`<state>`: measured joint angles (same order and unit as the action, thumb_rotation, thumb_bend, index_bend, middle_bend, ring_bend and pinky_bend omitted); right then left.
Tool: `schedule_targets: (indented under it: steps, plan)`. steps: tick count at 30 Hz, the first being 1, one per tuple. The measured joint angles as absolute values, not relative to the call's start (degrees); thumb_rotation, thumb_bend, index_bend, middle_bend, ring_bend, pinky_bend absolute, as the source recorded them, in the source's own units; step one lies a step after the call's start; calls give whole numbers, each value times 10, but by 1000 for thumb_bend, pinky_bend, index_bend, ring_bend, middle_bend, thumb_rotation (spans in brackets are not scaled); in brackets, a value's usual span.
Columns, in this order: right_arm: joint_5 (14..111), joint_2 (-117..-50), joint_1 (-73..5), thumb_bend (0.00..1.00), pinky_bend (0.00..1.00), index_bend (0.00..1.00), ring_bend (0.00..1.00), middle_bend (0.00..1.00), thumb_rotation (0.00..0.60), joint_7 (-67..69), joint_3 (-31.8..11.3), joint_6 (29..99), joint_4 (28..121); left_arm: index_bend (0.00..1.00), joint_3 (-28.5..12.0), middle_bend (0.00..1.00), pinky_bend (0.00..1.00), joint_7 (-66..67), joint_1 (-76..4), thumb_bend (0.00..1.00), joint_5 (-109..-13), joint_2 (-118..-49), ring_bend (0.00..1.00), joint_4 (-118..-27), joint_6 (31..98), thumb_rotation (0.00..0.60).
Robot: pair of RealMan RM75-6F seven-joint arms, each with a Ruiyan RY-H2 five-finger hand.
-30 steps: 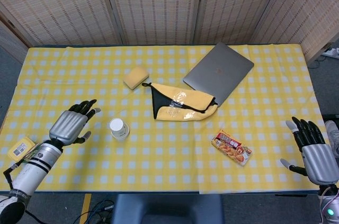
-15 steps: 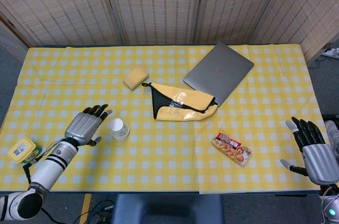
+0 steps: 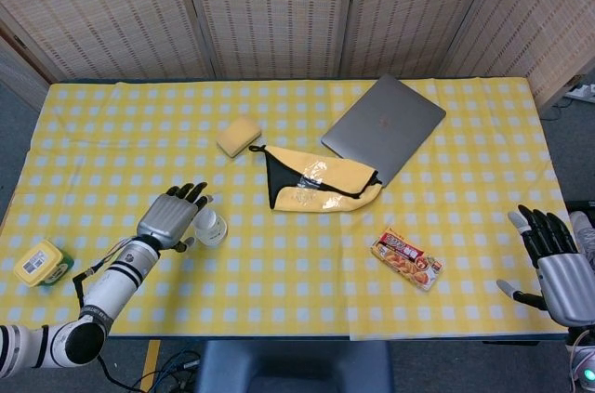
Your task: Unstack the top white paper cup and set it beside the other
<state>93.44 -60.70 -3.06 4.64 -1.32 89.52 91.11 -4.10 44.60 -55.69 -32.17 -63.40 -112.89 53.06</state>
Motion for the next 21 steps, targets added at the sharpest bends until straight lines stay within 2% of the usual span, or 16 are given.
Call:
schedule_targets:
  steps: [21]
  plan:
    - [929, -605, -31, 106, 0, 0, 0, 0, 600, 47, -16, 894, 912, 272, -21, 0, 165, 426, -598, 349, -302, -660, 0, -1079, 516, 600]
